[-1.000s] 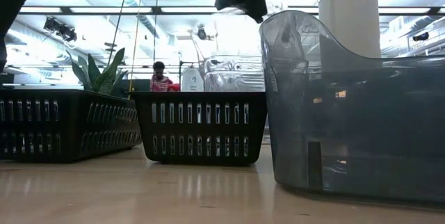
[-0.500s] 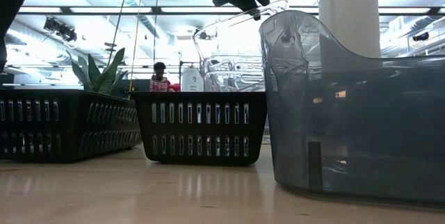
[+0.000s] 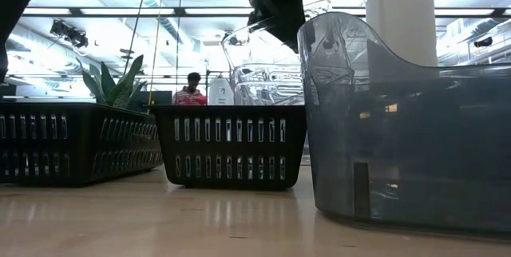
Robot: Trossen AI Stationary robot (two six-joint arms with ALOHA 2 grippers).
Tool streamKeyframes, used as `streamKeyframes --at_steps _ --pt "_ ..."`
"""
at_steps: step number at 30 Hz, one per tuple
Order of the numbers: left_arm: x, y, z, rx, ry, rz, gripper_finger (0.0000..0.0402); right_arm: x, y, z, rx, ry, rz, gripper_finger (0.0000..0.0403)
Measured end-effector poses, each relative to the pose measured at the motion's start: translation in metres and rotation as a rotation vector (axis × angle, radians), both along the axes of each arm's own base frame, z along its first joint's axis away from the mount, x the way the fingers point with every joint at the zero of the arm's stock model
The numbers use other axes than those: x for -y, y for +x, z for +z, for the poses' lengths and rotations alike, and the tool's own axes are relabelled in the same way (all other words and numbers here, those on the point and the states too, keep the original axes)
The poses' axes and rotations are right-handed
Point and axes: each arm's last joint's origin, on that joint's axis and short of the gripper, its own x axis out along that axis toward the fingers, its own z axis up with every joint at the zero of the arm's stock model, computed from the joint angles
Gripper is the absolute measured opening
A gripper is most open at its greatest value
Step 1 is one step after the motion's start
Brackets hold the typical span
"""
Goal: Stack baskets by color
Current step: Stack the left transparent bin on the transparent bins
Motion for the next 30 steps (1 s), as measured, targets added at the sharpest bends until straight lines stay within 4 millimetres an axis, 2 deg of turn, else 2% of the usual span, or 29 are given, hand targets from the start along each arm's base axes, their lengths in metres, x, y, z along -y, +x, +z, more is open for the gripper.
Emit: streamKeyframes --at_steps 8,16,30 --pt "0.0 -0.002 0.002 -0.026 -0.035 -0.004 0.0012 -0.002 0.006 -0.007 -0.029 0.004 0.008 0.0145" --pt "-0.007 -0.011 0.032 -0.062 -0.086 0.026 0.0006 -0.003 0.004 -0.004 -0.001 -0.003 0.02 0.0145" --pt "-0.012 -0.029 0.021 -0.276 -0.084 -0.01 0.0005 -0.003 0.006 -0.001 0.025 -0.015 0.03 0.0145"
